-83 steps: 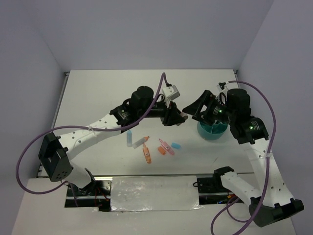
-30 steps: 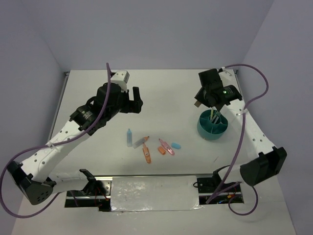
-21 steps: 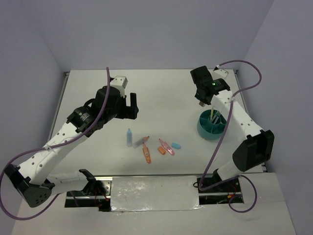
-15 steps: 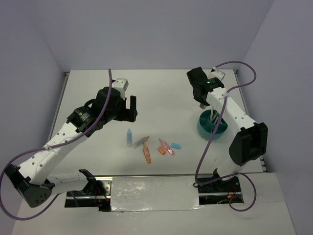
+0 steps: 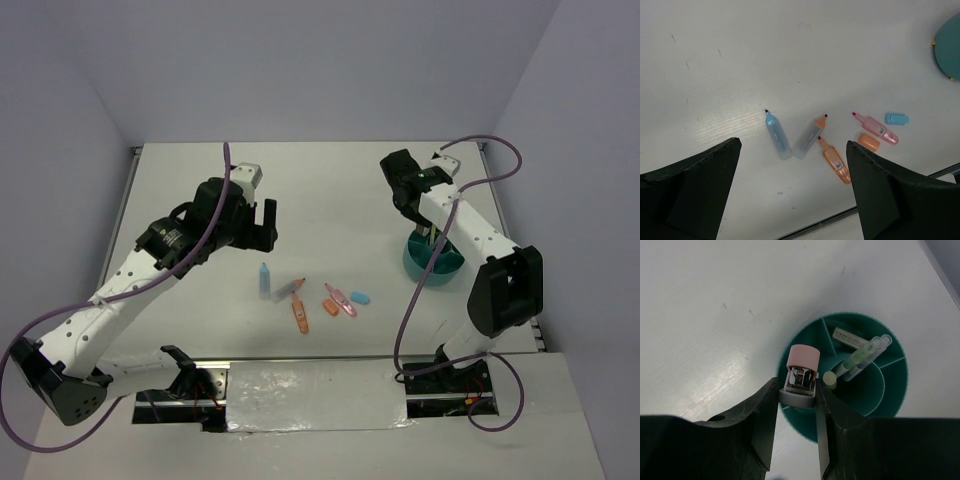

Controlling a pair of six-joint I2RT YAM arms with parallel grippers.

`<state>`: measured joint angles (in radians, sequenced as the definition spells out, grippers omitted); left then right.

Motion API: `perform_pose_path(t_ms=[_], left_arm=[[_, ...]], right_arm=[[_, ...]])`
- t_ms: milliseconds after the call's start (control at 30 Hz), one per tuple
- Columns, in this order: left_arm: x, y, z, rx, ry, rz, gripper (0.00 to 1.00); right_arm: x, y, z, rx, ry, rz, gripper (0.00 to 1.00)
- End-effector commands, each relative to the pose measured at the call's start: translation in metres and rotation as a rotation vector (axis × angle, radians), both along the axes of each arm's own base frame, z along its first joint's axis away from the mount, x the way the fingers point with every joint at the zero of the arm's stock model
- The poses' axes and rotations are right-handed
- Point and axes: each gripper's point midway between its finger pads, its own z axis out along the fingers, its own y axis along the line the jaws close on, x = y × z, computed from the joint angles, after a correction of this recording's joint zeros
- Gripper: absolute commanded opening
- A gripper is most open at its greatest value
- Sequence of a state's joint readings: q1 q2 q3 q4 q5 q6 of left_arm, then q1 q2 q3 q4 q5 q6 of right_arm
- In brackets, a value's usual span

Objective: Sort the stationery into containers
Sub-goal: Place the stapler in the storage box.

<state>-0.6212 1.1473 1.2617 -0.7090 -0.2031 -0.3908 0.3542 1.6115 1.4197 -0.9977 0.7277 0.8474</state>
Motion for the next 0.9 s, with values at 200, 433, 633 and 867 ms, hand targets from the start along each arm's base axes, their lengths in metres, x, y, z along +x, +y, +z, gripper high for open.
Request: perform_pose_path(t_ms=[200,433,633,867], left_arm=[[0.007,-0.009,0.004,-0.023,-0.008,-0.05,0.99],[0.008,-0.013,0.0,-0.037,0.004,-0.055,0.99],[0.007,-0.012,-0.003,-0.043,0.015,-0.043,0.99],[0.013,-0.002,-0.022,-0.012,0.098,0.077,0.99]], right_arm=[[-0.016,-0.021,-0.005,-0.038,0.003,-0.037,0.1],[-0.007,-0.011,0.003,-0.002,-0.02,0.009,0.59],[0.004,-0.005,0.035,0.021,-0.082,0.051,0.69],[0.026,0.095,0.12,0.165,-0.28,0.674,0.7]])
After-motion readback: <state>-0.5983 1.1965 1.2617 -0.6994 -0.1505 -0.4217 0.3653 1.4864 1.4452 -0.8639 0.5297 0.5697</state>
